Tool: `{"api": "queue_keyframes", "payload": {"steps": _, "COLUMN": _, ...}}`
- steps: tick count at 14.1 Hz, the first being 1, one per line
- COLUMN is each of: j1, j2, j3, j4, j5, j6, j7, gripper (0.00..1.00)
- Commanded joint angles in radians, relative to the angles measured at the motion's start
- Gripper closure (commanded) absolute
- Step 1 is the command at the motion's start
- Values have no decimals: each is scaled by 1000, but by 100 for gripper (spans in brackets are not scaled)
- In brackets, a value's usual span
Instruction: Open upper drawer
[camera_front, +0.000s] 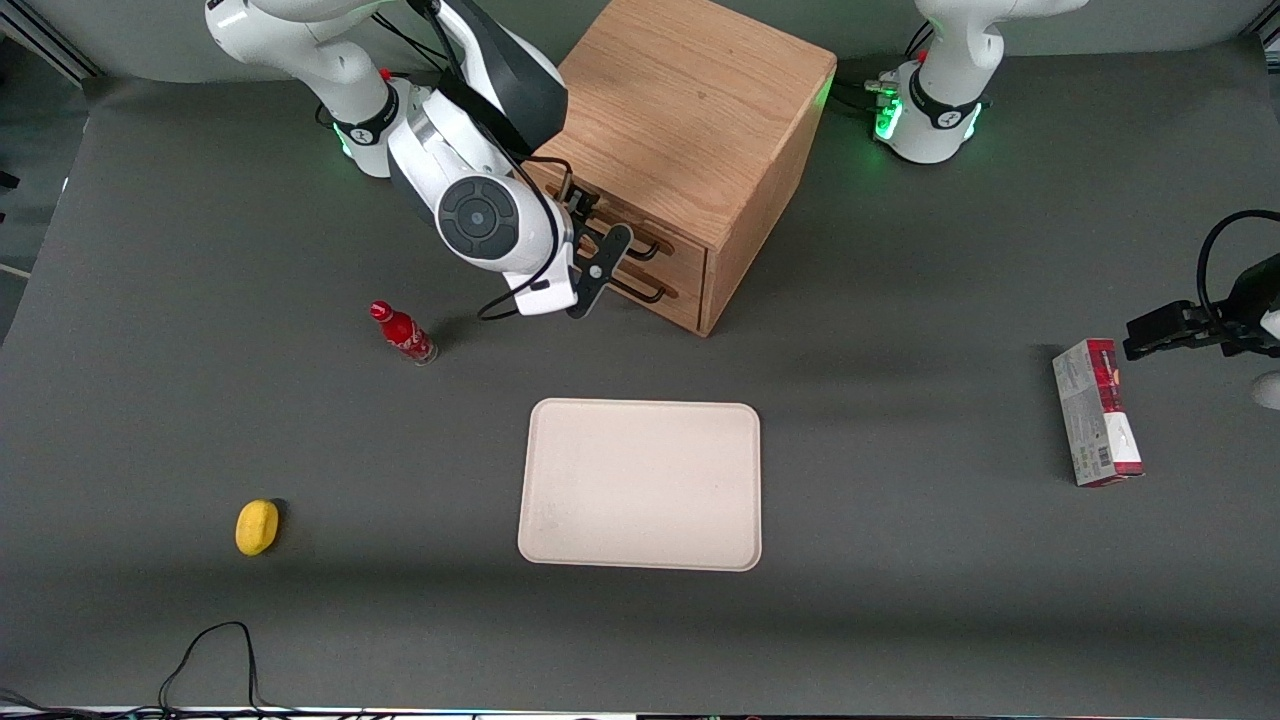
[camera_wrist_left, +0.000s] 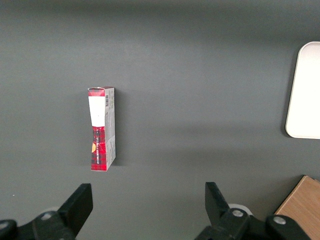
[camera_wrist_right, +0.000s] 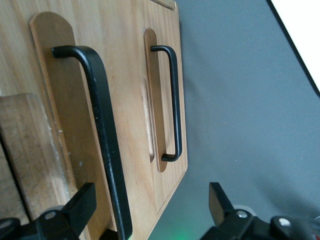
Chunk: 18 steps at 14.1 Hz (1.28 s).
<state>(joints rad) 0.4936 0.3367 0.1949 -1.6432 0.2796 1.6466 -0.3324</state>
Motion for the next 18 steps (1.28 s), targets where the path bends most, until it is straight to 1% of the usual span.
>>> {"api": "queue_keyframes", "payload": {"steps": 1, "j1": 10, "j2": 1, "j3": -2, "j4": 8, "j5": 23, "j6": -5, "j7": -13, "gripper": 0}}
{"api": "queue_keyframes", "payload": {"steps": 6, "j1": 11, "j2": -1, "j3": 4, "j4": 5, "j5": 23, "j6": -16, "j7": -25, "gripper": 0}}
{"api": "queue_keyframes", "payload": {"steps": 8, "j1": 32, "j2": 1, "j3": 5, "j4": 3, "j5": 23, "j6": -14, "j7": -54, "gripper": 0}}
{"api": "queue_keyframes", "payload": {"steps": 14, "j1": 48, "j2": 22, "j3": 4, "j4": -3, "j5": 18, "j6": 7, "j7": -57, "gripper": 0}}
{"api": "queue_keyframes", "payload": {"steps": 18, "j1": 45, "j2": 48, "j3": 1, "j4": 8, "j5": -13, "j6": 42, "j7": -57, "gripper": 0}}
